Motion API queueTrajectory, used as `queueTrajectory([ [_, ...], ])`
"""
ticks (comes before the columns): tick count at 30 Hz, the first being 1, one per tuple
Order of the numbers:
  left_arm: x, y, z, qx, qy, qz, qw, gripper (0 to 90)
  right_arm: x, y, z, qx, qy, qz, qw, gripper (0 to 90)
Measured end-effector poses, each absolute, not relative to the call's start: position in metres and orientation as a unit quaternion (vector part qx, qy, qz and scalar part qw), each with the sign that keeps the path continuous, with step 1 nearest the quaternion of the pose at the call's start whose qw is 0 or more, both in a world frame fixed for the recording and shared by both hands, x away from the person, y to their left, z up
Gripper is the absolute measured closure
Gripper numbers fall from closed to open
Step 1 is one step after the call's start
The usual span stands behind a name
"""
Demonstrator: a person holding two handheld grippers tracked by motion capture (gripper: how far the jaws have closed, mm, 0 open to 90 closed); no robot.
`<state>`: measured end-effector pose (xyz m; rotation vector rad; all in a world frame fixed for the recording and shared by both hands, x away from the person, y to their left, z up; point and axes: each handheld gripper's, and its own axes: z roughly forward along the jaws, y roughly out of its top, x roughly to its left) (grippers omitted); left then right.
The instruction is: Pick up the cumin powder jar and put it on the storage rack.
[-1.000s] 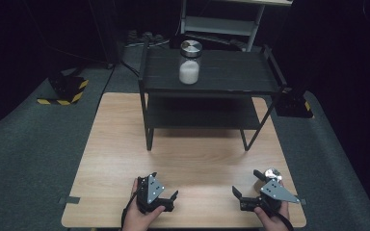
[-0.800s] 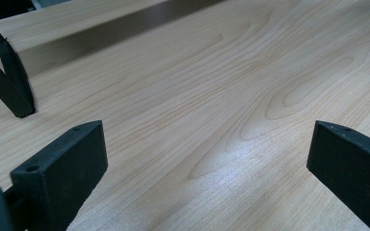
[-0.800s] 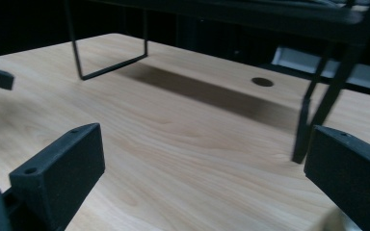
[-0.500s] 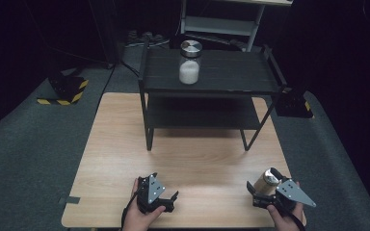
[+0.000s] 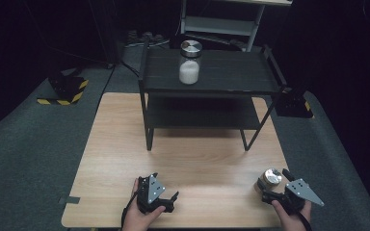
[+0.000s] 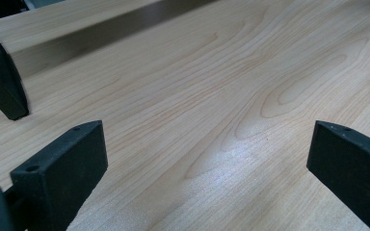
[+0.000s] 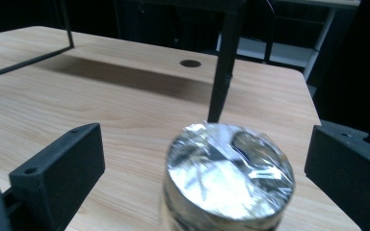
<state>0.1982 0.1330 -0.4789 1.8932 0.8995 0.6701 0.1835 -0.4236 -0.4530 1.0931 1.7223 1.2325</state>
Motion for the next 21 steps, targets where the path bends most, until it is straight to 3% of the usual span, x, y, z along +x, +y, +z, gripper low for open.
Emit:
queueTrajectory([
  [6, 0.199, 0.134, -0.479, 0.767, 0.364, 0.270, 0.454, 0.9, 0.187, -0.426, -0.458, 0.447, 0.666, 0.479, 0.357, 2.4],
  [8, 0.199, 0.134, -0.479, 0.767, 0.364, 0.269, 0.455, 0.9, 0.187, -0.429, -0.459, 0.449, 0.667, 0.482, 0.349, 7.6],
  [21, 0.200, 0.135, -0.478, 0.768, 0.365, 0.265, 0.455, 0.9, 0.191, -0.445, -0.474, 0.462, 0.655, 0.504, 0.323, 20.8],
])
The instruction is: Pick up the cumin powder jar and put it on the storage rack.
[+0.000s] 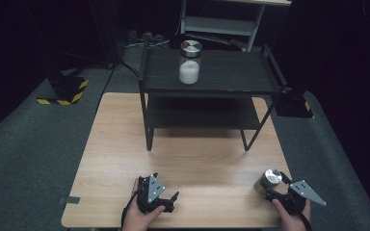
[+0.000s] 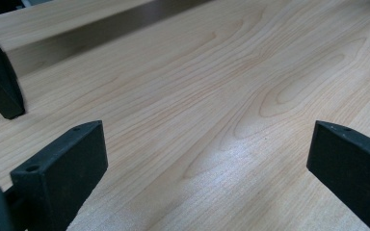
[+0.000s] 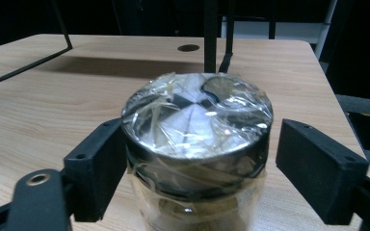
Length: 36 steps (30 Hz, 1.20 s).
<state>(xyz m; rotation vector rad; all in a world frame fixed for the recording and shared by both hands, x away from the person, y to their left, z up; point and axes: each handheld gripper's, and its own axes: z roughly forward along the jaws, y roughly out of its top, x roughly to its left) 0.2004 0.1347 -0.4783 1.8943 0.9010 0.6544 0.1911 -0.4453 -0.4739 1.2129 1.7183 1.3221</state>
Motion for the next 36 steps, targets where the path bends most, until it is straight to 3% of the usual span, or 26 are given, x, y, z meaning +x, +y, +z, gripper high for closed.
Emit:
queueTrajectory([
  [8, 0.2005, 0.1350, -0.4782, 0.767, 0.366, 0.265, 0.455, 0.9, 0.1899, -0.4441, -0.4782, 0.451, 0.656, 0.509, 0.328, 30.9],
  [36, 0.2020, 0.1360, -0.4775, 0.769, 0.366, 0.261, 0.455, 0.9, 0.1860, -0.4386, -0.4743, 0.453, 0.643, 0.512, 0.345, 32.1],
])
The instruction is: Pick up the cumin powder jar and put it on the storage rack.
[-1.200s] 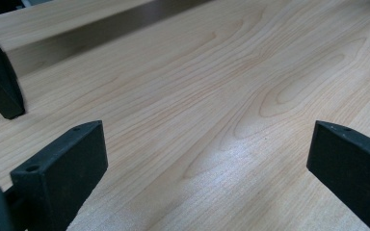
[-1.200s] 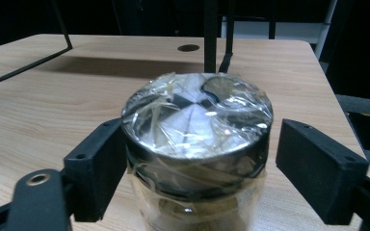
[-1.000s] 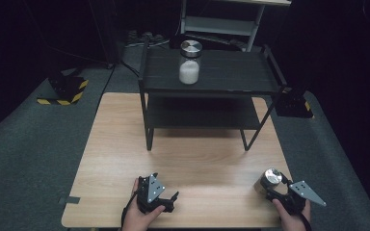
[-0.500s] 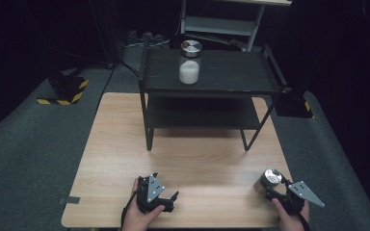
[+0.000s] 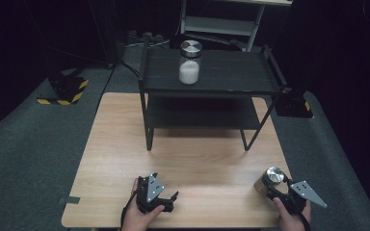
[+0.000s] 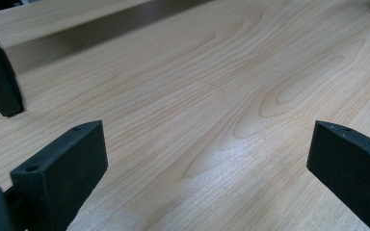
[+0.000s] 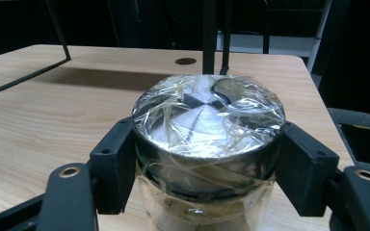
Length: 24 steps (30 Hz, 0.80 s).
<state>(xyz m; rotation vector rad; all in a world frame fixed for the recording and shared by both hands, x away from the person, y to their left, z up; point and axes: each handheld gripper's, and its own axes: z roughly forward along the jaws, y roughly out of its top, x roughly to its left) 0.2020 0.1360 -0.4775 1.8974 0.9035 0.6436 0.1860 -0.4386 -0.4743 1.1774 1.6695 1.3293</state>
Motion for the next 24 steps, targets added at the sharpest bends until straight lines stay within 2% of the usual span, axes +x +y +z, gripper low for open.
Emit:
queueTrajectory([
  [9, 0.201, 0.136, -0.478, 0.768, 0.367, 0.261, 0.456, 0.9, 0.185, -0.436, -0.467, 0.443, 0.644, 0.524, 0.338, 32.1],
  [24, 0.202, 0.138, -0.479, 0.766, 0.368, 0.257, 0.461, 0.9, 0.193, -0.402, -0.428, 0.393, 0.675, 0.527, 0.336, 32.0],
])
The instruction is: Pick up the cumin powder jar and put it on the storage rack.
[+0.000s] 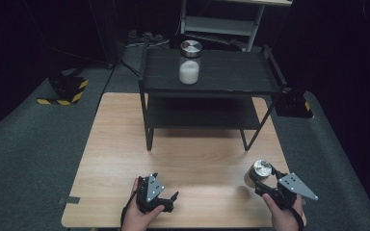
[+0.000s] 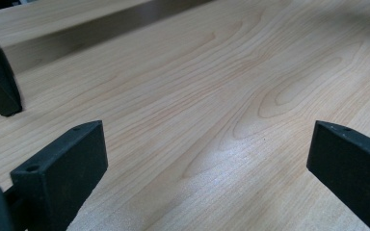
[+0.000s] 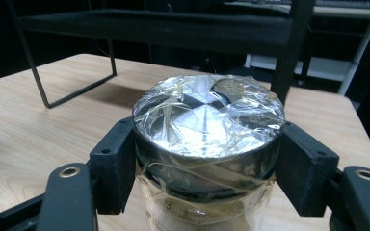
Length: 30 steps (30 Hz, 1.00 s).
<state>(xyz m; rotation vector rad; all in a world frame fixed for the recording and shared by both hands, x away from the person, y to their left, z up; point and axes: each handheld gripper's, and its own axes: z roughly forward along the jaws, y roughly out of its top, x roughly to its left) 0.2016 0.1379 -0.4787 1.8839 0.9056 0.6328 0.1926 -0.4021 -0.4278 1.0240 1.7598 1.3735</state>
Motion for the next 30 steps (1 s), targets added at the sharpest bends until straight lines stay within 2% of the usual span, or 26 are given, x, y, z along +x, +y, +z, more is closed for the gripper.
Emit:
queueTrajectory([
  [7, 0.201, 0.138, -0.478, 0.767, 0.366, 0.256, 0.460, 0.9, 0.199, -0.395, -0.401, 0.378, 0.675, 0.536, 0.338, 32.1],
  [30, 0.201, 0.140, -0.479, 0.764, 0.368, 0.253, 0.464, 0.9, 0.214, -0.376, -0.345, 0.359, 0.663, 0.566, 0.334, 32.0],
])
